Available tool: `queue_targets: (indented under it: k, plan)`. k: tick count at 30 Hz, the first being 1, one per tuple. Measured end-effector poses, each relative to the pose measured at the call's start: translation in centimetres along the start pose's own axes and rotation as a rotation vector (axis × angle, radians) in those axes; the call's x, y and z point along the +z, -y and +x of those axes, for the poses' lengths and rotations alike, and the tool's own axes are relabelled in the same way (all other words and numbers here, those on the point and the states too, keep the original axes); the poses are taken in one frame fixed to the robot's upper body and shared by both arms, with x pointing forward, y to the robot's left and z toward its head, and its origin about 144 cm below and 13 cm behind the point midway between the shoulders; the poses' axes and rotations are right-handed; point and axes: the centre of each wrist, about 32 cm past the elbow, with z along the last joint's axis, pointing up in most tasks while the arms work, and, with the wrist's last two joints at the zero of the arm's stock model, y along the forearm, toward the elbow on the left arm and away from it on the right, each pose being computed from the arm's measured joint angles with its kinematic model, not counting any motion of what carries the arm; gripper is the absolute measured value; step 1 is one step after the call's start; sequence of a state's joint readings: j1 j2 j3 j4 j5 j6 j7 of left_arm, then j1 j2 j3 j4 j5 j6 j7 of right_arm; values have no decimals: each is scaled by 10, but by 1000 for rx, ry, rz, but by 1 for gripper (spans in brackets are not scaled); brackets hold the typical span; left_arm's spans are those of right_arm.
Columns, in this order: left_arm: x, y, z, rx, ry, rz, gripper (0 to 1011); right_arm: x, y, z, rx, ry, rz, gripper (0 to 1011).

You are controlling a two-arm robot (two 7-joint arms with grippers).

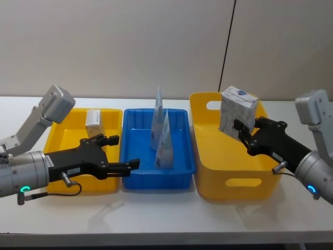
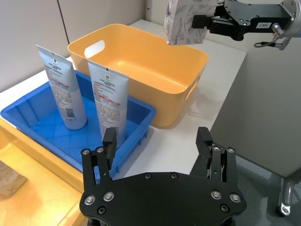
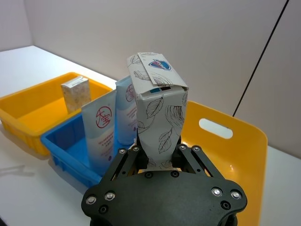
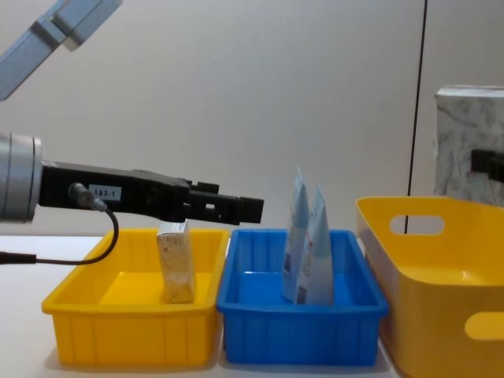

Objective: Bimanual collaborative sorting of washing and personal care products

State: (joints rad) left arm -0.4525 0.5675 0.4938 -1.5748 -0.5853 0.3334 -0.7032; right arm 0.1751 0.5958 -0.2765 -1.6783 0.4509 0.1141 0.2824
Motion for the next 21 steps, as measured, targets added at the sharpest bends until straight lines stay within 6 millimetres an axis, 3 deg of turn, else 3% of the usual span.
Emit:
queue_targets:
  k: [21]
  plan:
    - [1, 0, -1, 22, -9, 9, 1003, -1, -23, -13, -128, -54, -156, 250]
